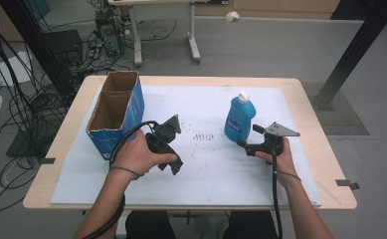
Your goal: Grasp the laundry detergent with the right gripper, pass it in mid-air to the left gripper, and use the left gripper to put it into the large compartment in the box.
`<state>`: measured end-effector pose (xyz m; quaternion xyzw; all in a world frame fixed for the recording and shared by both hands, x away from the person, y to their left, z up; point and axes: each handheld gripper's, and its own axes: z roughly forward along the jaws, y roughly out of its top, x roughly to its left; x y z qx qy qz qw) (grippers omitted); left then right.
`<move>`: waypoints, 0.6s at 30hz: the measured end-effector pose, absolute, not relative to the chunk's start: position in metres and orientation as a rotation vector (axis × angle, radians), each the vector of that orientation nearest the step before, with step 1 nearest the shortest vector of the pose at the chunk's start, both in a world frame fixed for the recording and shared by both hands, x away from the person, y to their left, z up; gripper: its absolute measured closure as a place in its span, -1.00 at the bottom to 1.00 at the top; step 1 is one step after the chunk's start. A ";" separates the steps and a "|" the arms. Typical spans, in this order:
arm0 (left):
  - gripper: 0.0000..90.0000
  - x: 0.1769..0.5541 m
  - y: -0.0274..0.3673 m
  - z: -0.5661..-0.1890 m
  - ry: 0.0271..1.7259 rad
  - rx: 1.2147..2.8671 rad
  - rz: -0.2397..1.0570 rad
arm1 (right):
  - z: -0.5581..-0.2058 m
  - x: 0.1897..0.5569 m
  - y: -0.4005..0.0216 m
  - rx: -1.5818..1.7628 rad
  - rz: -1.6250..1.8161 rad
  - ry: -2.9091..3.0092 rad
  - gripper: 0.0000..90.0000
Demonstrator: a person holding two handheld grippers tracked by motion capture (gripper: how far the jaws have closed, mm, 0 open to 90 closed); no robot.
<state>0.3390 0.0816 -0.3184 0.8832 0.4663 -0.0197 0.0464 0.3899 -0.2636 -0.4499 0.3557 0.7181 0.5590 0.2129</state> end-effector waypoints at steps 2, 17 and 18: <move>-0.78 0.339 0.082 -0.318 1.425 2.694 -0.062 | -0.449 0.392 -0.262 0.988 1.554 1.989 -0.83; -0.78 0.341 0.082 -0.318 1.421 2.699 -0.060 | -0.447 0.402 -0.254 0.970 1.567 1.964 -0.83; -0.78 0.341 0.082 -0.318 1.422 2.700 -0.059 | -0.447 0.402 -0.253 0.970 1.566 1.963 -0.83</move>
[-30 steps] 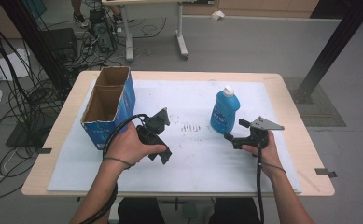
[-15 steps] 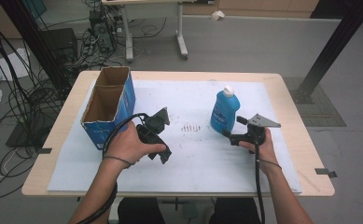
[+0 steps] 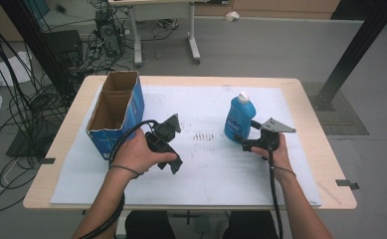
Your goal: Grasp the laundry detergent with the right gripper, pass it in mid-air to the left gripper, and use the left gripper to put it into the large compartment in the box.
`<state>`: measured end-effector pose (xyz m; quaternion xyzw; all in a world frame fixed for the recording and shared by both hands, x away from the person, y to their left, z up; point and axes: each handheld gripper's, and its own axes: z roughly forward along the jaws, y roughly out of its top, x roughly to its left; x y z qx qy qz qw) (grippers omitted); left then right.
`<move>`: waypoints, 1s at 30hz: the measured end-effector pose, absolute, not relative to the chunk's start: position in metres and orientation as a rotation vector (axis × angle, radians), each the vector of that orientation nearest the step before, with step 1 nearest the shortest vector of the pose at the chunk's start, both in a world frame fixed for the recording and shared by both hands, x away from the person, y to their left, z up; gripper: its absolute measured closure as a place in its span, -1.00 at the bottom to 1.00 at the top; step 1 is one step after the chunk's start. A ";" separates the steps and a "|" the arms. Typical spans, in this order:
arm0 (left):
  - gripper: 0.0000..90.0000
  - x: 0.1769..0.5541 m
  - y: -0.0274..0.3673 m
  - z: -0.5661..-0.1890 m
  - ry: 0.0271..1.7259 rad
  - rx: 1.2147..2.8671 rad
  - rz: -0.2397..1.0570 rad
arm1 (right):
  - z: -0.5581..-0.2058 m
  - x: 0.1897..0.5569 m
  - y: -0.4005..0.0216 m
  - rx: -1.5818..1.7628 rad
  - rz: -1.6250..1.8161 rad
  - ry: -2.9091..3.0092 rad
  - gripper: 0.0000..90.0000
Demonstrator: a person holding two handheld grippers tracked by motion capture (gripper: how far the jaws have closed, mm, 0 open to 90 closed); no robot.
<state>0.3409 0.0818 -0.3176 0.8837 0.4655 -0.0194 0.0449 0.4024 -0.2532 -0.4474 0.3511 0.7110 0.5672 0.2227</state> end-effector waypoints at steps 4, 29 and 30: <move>-0.78 0.341 0.081 -0.317 1.422 2.699 -0.058 | -0.445 0.406 -0.251 0.979 1.580 1.954 -0.83; -0.78 0.342 0.084 -0.316 1.424 2.690 -0.060 | -0.443 0.423 -0.238 0.971 1.601 1.927 -0.83; -0.78 0.342 0.084 -0.316 1.419 2.695 -0.061 | -0.442 0.423 -0.237 0.970 1.603 1.926 -0.83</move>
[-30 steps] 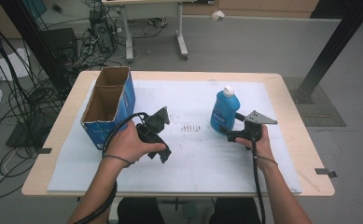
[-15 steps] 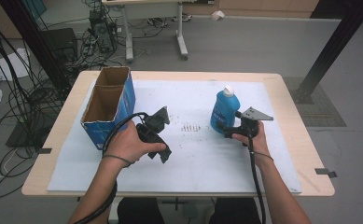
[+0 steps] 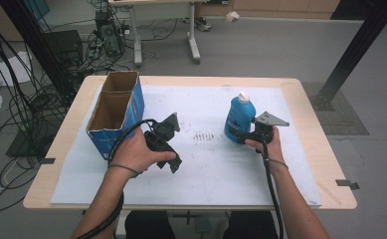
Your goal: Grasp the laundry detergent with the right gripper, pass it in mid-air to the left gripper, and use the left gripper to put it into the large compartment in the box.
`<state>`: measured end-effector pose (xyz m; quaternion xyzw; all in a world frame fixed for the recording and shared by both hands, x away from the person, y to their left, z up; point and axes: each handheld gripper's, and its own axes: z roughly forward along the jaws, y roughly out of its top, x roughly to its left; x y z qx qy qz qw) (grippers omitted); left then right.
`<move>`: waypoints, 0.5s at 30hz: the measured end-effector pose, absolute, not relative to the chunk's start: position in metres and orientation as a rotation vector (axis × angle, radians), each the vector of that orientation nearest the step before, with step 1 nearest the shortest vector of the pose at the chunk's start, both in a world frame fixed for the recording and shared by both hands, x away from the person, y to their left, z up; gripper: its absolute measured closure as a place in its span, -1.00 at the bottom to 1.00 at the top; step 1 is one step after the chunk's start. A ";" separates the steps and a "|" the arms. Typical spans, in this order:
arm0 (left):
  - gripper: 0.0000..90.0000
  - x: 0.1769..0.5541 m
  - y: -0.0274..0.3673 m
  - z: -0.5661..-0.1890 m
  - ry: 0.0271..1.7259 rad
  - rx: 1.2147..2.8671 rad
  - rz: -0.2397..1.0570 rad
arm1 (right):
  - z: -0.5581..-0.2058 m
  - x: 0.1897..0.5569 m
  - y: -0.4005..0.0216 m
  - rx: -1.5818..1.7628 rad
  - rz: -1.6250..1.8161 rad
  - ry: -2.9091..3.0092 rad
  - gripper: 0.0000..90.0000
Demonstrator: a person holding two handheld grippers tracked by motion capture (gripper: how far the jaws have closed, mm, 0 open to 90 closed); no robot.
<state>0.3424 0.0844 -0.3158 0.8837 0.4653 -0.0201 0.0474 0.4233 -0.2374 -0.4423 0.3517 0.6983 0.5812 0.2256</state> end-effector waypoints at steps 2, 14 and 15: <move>-0.78 0.342 0.084 -0.316 1.418 2.696 -0.063 | -0.442 0.424 -0.237 0.966 1.601 1.925 -0.83; -0.78 0.342 0.084 -0.315 1.416 2.695 -0.057 | -0.441 0.423 -0.236 0.966 1.610 1.923 -0.83; -0.78 0.342 0.084 -0.315 1.415 2.694 -0.056 | -0.441 0.423 -0.236 0.966 1.610 1.921 -0.83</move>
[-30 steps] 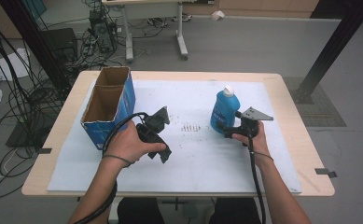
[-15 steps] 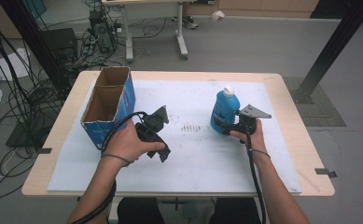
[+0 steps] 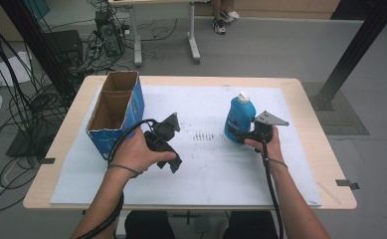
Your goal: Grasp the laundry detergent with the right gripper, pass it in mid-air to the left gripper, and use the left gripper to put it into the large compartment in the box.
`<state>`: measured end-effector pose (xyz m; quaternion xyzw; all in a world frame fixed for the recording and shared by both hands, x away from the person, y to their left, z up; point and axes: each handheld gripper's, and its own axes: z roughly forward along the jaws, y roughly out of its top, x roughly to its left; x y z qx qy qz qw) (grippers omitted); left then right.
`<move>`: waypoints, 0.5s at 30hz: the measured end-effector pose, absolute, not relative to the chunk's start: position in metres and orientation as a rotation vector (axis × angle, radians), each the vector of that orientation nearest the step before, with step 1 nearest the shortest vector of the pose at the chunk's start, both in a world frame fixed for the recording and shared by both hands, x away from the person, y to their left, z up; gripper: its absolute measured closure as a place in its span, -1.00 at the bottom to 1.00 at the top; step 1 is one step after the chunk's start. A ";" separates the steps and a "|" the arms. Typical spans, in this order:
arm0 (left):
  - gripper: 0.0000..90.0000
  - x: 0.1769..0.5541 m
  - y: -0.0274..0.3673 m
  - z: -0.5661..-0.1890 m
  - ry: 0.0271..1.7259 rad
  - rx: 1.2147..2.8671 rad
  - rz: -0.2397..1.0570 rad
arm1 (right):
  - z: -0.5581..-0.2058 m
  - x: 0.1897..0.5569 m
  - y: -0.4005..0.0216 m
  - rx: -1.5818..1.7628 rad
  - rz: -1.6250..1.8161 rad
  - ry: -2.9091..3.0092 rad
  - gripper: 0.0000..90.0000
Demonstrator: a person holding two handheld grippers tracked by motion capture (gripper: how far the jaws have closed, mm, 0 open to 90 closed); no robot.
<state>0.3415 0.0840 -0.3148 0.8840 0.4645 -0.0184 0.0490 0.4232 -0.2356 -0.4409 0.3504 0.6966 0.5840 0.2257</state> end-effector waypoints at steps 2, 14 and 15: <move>-0.79 0.341 0.084 -0.315 1.412 2.692 -0.055 | -0.441 0.423 -0.236 0.966 1.609 1.923 -0.83; -0.79 0.341 0.082 -0.315 1.404 2.702 -0.052 | -0.440 0.423 -0.236 0.964 1.611 1.921 -0.83; -0.79 0.341 0.082 -0.315 1.405 2.701 -0.052 | -0.440 0.423 -0.236 0.965 1.612 1.920 -0.83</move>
